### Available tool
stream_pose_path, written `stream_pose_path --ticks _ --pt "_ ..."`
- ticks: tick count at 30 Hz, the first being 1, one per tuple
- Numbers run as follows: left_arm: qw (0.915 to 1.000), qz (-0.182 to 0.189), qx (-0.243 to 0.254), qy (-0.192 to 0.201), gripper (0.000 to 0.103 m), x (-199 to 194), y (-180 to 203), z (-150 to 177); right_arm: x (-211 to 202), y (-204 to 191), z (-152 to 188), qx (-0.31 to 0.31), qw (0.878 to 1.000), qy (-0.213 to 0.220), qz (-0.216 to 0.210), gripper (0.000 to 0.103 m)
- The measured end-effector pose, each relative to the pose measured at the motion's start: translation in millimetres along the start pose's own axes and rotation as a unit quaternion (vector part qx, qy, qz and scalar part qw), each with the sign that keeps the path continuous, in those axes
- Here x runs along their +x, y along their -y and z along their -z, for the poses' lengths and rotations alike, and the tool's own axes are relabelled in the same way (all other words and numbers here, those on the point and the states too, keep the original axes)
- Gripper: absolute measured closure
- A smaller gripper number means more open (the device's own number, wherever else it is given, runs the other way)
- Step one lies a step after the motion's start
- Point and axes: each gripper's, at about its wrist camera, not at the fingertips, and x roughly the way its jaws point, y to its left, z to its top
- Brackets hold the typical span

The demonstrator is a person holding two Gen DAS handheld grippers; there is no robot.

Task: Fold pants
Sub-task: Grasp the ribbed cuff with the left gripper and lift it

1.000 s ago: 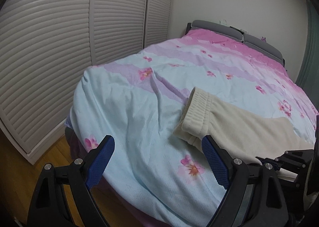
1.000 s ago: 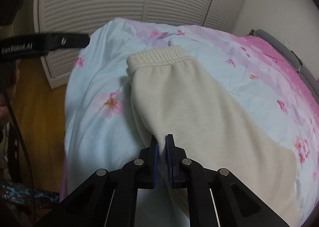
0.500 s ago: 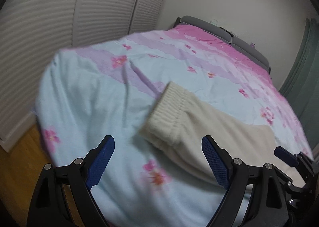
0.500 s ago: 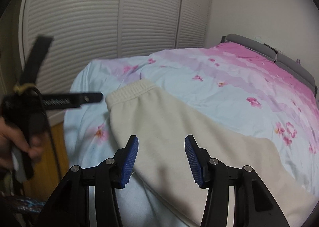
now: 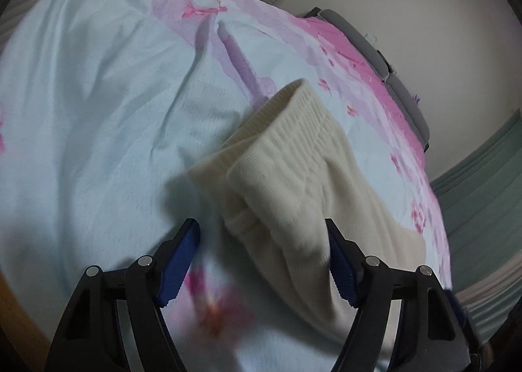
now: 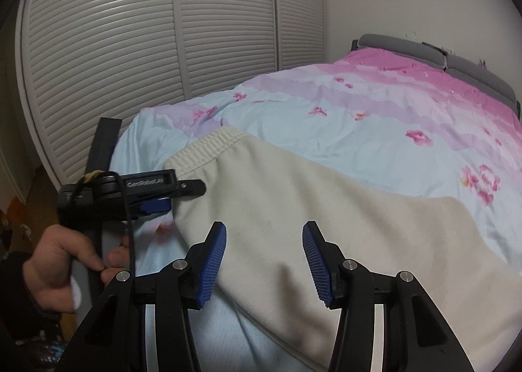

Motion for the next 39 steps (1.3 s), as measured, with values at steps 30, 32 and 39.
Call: stream_pose_path --ticks 30,32,39 --pt "0.9257 0.149 0.333 0.099 0.075 -69 335 103 -251 217 102 0.24 0.956 0.077 0.152 0.053" --pt "0.9199 0.154 0.353 0.073 0.075 -50 364 132 -271 235 121 0.251 0.951 0.076 0.167 0.053" --pt "0.8992 0.135 0.416 -0.009 0.076 18 424 250 -308 280 177 0.285 0.938 0.068 0.182 0.053"
